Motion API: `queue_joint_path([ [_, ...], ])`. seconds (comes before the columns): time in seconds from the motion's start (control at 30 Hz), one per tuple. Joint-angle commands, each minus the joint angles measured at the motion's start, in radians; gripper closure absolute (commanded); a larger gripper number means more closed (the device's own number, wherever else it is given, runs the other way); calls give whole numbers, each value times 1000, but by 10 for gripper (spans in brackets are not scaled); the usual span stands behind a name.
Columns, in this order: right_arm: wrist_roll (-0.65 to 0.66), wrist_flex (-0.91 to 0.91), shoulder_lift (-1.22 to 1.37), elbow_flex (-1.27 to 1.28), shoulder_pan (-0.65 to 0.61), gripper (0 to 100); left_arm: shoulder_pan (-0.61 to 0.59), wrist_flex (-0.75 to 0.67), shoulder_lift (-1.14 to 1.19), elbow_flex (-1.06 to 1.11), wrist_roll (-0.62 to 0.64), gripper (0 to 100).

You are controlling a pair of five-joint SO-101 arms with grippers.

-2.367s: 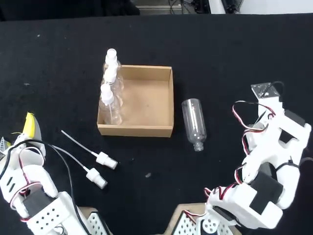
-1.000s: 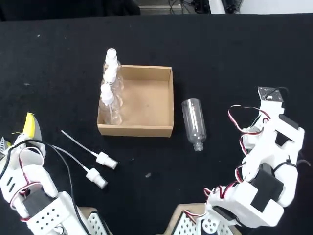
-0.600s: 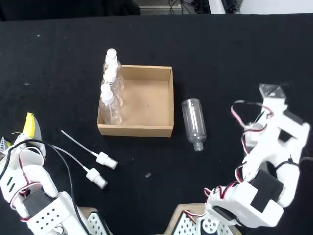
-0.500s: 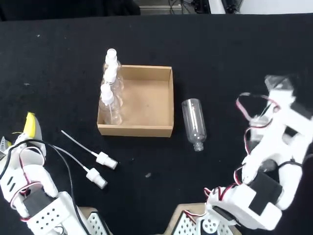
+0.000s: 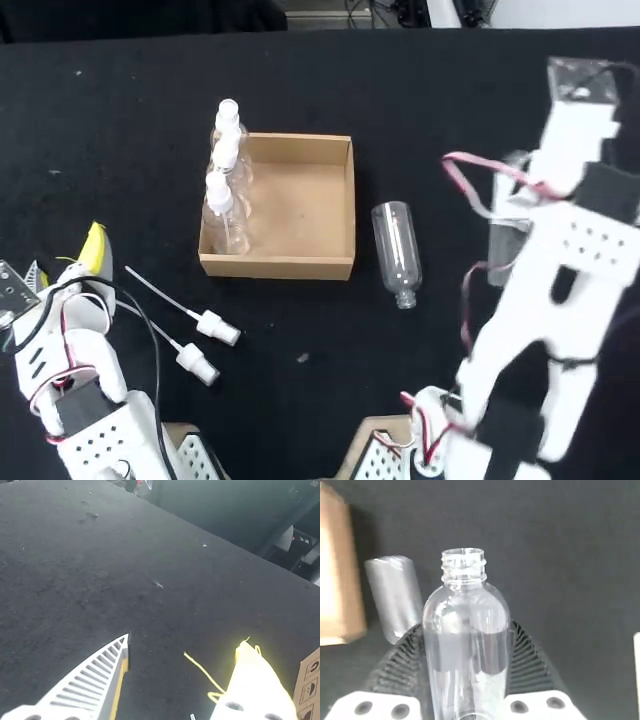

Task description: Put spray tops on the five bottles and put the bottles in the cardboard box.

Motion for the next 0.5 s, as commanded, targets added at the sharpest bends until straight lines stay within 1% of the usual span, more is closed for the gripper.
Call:
queue_joint_path([
  [0.0, -91, -54, -168, 30, -170, 988, 16, 38, -2, -28, -15, 769],
  [0.13, -193, -276, -315, 225, -324, 988, 54, 89, 2, -68, -21, 769],
  [0.23, -238, -440, -420, 426, -404, 988, 85, 110, 6, -119, -72, 769],
  [0.37, -316, -605, -550, 697, -451, 988, 119, 121, 8, -185, -143, 769],
  [0.47, -362, -707, -665, 866, -454, 988, 145, 213, 8, -239, -230, 769],
])
